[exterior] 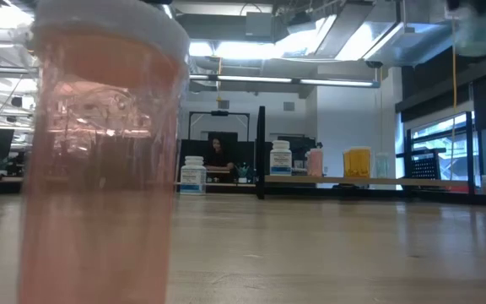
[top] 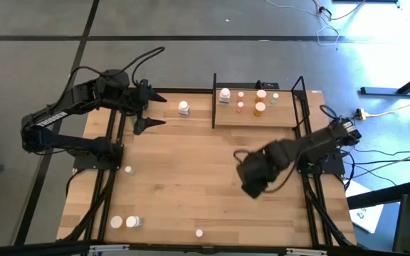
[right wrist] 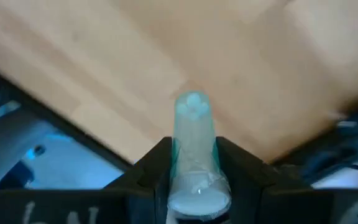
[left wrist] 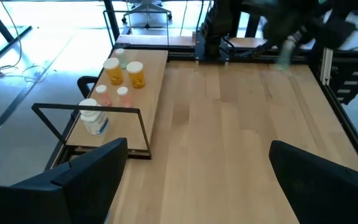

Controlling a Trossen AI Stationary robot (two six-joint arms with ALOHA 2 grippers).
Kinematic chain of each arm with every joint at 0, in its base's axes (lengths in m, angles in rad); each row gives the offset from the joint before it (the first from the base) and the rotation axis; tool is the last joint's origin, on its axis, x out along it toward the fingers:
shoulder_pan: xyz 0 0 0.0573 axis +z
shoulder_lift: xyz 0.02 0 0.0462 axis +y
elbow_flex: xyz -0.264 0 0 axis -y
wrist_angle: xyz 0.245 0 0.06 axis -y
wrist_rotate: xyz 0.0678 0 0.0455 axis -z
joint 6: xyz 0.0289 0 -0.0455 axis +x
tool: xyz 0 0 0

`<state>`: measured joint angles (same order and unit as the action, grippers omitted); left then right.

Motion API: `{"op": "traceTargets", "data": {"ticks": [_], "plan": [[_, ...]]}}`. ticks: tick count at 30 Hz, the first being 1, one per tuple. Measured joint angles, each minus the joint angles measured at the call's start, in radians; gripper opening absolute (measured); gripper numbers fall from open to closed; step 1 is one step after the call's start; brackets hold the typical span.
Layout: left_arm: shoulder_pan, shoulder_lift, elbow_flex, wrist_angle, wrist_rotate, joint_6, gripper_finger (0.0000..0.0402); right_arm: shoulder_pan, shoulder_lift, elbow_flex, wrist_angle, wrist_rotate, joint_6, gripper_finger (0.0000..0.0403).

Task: Pick and place medicine bottles onto shelf by color
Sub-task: Put the right blue pill bottle on the shelf aligned with the other blue pill bottle

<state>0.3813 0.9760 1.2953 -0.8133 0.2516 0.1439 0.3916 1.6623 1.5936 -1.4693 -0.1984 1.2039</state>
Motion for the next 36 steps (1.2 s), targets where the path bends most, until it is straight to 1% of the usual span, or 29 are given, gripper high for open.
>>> {"op": "traceTargets", "data": {"ticks": [3,5,9,14,18,21,26,30,36], "plan": [[0.000,0.000,0.000,-0.013,0.000,0.022,0.0387,-0.078,0.000,0.075,-0.087,0.046,-0.088,0.0114],[0.000,0.000,0.000,-0.014,0.000,0.023,0.0387,-0.134,-0.005,0.098,-0.106,0.052,-0.184,0.0114],[0.000,0.000,0.000,-0.017,0.000,0.023,0.0387,-0.259,-0.026,0.107,-0.101,0.066,-0.340,0.0114],[0.000,0.000,0.000,-0.018,0.000,0.023,0.0387,-0.413,-0.082,0.087,-0.103,0.070,-0.445,0.0114],[0.000,0.000,0.000,-0.019,0.000,0.023,0.0387,-0.534,-0.136,0.063,-0.104,0.081,-0.451,0.0114],[0.000,0.000,0.000,-0.033,0.000,0.023,0.0387,-0.630,-0.153,0.056,-0.104,0.105,-0.395,0.0114],[0.000,0.000,0.000,-0.041,0.000,0.024,0.0387,-0.767,-0.145,0.056,-0.103,0.129,-0.370,0.0114],[0.000,0.000,0.000,-0.041,0.000,0.024,0.0387,-0.870,-0.131,0.056,-0.100,0.148,-0.393,0.0114],[0.000,0.001,0.000,-0.041,-0.001,0.025,0.0387,-1.011,-0.127,0.034,-0.101,0.146,-0.424,0.0114]]}}
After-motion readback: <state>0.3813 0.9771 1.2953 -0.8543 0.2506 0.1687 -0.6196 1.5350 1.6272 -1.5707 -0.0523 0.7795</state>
